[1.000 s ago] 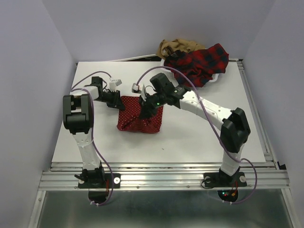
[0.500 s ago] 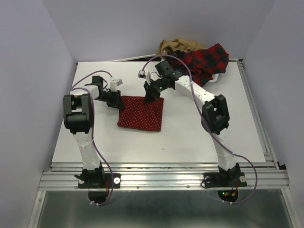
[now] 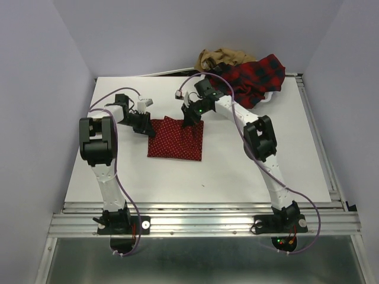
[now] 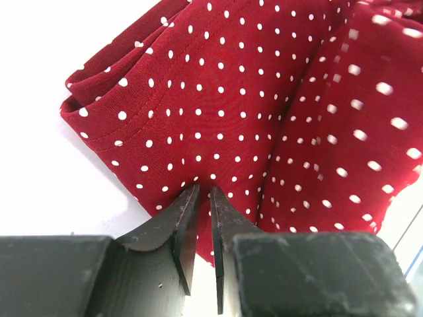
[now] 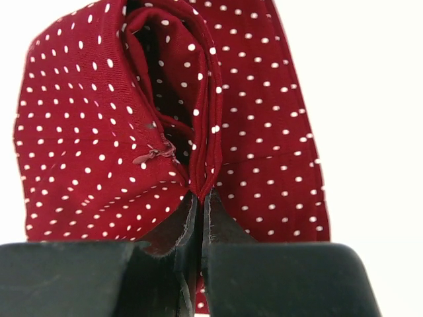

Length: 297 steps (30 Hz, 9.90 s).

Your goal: Fold and stack the skirts

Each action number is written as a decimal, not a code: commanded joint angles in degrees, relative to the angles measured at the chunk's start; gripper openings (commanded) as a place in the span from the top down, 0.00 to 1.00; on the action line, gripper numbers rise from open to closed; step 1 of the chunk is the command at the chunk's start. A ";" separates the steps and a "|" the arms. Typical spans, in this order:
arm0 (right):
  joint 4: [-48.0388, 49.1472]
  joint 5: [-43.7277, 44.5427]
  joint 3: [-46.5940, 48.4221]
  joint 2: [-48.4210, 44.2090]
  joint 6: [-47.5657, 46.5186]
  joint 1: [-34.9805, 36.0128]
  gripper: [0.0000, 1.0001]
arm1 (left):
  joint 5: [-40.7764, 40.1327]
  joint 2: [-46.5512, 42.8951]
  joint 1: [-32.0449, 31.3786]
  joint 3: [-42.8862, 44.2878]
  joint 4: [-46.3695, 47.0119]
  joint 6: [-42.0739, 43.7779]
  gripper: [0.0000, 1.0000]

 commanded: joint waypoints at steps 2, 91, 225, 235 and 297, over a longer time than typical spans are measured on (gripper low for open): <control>8.64 3.03 0.95 -0.21 -0.68 -0.44 0.99 | -6.27 1.63 0.25 1.74 -1.74 2.97 0.75; 32.57 22.89 -4.42 4.09 26.92 -4.49 0.95 | -17.51 2.78 -5.65 6.65 16.55 -14.70 1.00; 24.64 27.82 -40.45 -42.31 28.59 -14.59 0.00 | -47.40 -0.21 -0.72 28.90 4.50 6.27 0.14; 24.73 28.61 -41.41 -42.39 29.02 -14.59 0.00 | -54.34 8.04 0.07 29.86 -1.29 -26.10 0.13; 24.82 29.75 -37.46 -43.97 26.05 -15.65 0.00 | -46.26 -4.13 1.12 42.00 4.13 15.37 0.02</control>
